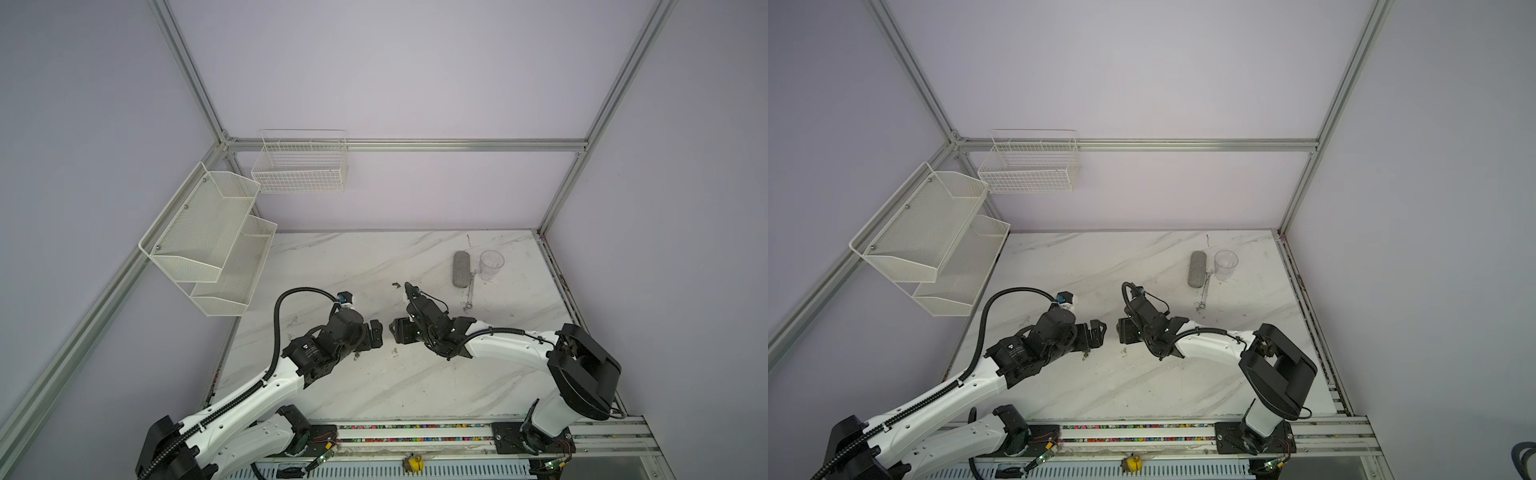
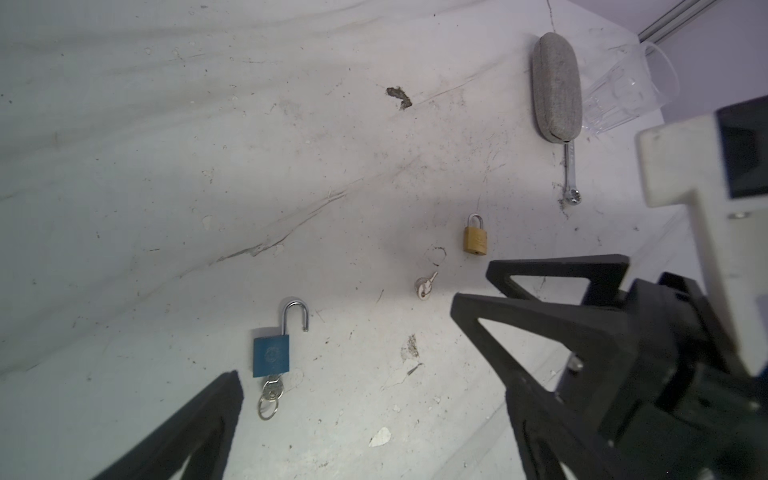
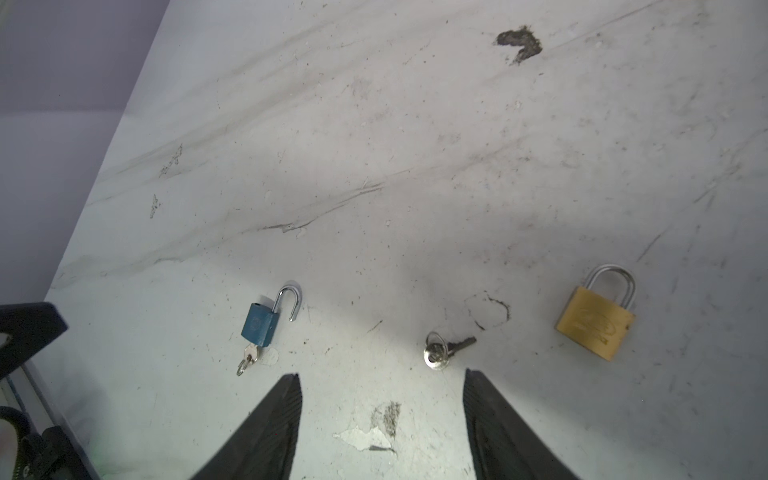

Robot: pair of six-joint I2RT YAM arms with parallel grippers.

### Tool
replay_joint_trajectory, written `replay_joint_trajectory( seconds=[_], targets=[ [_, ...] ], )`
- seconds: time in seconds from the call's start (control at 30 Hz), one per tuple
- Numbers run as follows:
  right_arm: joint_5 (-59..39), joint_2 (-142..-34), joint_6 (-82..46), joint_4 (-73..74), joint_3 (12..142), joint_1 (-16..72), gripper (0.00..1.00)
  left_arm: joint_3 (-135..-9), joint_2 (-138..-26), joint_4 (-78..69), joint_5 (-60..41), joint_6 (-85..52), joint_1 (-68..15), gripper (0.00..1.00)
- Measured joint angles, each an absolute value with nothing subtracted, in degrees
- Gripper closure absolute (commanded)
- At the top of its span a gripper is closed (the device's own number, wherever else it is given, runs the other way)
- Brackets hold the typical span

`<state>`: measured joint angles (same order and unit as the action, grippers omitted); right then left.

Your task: Unlock with the key

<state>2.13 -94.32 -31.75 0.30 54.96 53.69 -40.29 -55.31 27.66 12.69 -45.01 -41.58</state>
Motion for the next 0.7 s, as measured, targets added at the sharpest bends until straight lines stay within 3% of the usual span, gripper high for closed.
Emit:
replay_joint_trajectory(
  seconds=[0.7],
  targets=[
    [3.66, -109.58, -29.71, 0.91, 64.47, 56.31, 0.39, -35.97, -47.29, 23.46, 18.33, -48.86, -41.91, 0.0]
  ],
)
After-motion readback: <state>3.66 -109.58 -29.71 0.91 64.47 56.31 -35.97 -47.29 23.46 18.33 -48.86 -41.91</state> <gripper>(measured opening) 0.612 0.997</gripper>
